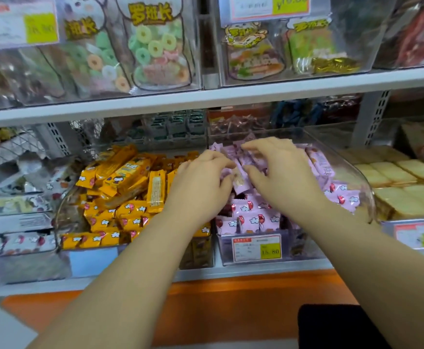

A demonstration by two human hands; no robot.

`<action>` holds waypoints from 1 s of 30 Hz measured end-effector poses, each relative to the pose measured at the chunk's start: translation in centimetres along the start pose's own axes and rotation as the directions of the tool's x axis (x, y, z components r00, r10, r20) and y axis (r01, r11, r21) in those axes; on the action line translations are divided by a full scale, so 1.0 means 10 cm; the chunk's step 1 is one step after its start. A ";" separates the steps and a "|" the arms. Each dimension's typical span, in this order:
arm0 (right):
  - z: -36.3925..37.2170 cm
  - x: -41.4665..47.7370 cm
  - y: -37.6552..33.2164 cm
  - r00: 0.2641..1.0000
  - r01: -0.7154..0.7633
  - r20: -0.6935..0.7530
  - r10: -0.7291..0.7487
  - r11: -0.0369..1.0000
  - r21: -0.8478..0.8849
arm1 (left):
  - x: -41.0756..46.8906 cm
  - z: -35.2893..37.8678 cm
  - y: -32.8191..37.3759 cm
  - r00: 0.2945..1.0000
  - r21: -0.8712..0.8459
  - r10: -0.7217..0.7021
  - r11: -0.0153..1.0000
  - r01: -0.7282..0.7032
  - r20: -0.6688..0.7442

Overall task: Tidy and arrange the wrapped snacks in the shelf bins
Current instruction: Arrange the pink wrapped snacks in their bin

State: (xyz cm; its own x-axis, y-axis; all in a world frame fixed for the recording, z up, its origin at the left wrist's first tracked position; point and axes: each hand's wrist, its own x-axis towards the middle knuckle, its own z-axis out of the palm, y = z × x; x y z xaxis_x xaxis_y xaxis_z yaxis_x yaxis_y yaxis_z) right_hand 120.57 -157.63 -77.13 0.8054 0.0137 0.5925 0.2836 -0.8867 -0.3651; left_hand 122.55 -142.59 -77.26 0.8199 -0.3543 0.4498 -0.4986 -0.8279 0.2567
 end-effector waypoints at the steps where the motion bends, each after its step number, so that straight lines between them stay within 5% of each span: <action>1: 0.01 0.02 -0.07 1.000 0.010 -0.003 -0.010 1.000 0.014 | -0.01 -0.05 -0.02 1.000 0.009 0.002 1.000 -0.002 -0.018; 10: 0.33 0.15 -0.62 0.971 0.095 0.207 -0.115 0.990 0.104 | -0.32 -0.45 -0.78 0.973 -0.029 -0.156 0.988 0.153 -0.169; 16: 0.53 0.17 -0.86 0.804 0.324 0.551 -0.226 0.942 -0.087 | -0.55 -0.47 -1.16 0.938 -0.035 -0.317 0.948 0.315 -0.143; 26: 0.78 0.32 -0.81 0.922 0.188 0.384 -0.056 0.930 -0.316 | -0.49 -0.39 -1.29 0.938 -0.015 -0.326 0.945 0.327 -0.117; 30: 0.72 0.35 -0.85 0.928 0.178 0.348 -0.130 0.978 -0.109 | -0.44 -0.34 -1.28 0.956 -0.031 -0.265 0.964 0.263 -0.130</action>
State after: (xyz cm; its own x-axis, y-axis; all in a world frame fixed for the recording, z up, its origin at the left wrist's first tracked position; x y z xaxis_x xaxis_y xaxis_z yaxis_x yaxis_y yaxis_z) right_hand 124.72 -146.66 -77.14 0.8920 0.2892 0.3475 0.3642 -0.9150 -0.1733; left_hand 124.34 -128.96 -79.61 0.8789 -0.0631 0.4729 -0.2743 -0.8778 0.3926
